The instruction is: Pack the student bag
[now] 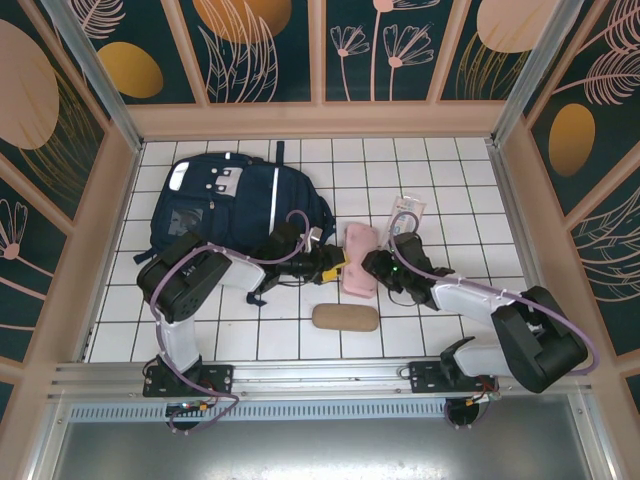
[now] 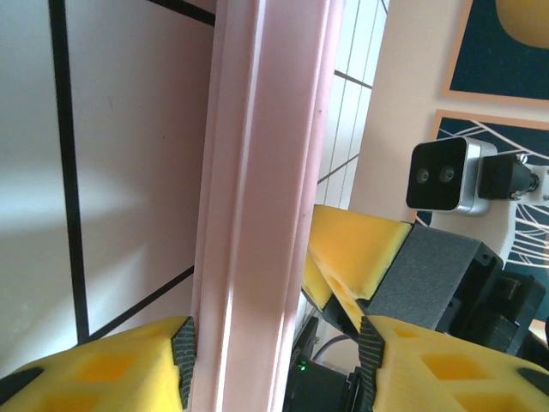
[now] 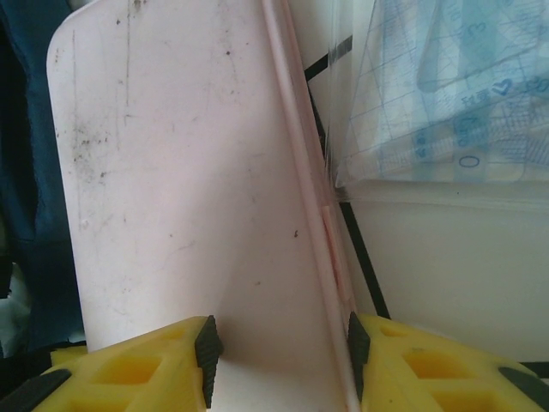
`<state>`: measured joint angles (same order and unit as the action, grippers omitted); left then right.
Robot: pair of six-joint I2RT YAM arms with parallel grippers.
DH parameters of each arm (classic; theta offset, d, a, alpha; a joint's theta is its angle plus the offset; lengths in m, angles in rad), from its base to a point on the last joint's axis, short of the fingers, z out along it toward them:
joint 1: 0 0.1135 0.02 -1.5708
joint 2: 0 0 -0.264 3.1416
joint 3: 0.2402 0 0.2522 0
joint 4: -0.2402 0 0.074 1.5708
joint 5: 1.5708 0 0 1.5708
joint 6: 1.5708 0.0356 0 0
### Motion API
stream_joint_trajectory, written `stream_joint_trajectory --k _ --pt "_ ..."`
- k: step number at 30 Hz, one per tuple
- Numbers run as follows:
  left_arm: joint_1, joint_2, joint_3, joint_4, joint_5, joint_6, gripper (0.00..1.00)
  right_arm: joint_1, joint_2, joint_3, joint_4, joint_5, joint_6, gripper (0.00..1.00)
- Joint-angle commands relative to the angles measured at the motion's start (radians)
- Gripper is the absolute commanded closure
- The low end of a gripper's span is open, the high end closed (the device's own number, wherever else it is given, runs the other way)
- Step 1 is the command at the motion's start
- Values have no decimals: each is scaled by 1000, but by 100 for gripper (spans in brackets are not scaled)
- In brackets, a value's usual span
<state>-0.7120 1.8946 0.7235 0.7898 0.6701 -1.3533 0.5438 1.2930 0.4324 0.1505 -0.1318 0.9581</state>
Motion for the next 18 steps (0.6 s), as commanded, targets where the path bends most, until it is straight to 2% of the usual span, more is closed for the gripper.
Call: stream_joint_trajectory --k 1,8,12,18 --pt "-12 24 33 299 50 -92 48 13 -8 -17 43 -150 22 54" --pt "-12 52 37 351 78 -113 43 8 -11 -47 99 -196 44 54" --pt "-12 90 27 418 94 -166 40 -43 -23 -87 180 -254 75 53" --pt "-13 45 70 106 67 20 40 -60 -49 -108 246 -305 87 52"
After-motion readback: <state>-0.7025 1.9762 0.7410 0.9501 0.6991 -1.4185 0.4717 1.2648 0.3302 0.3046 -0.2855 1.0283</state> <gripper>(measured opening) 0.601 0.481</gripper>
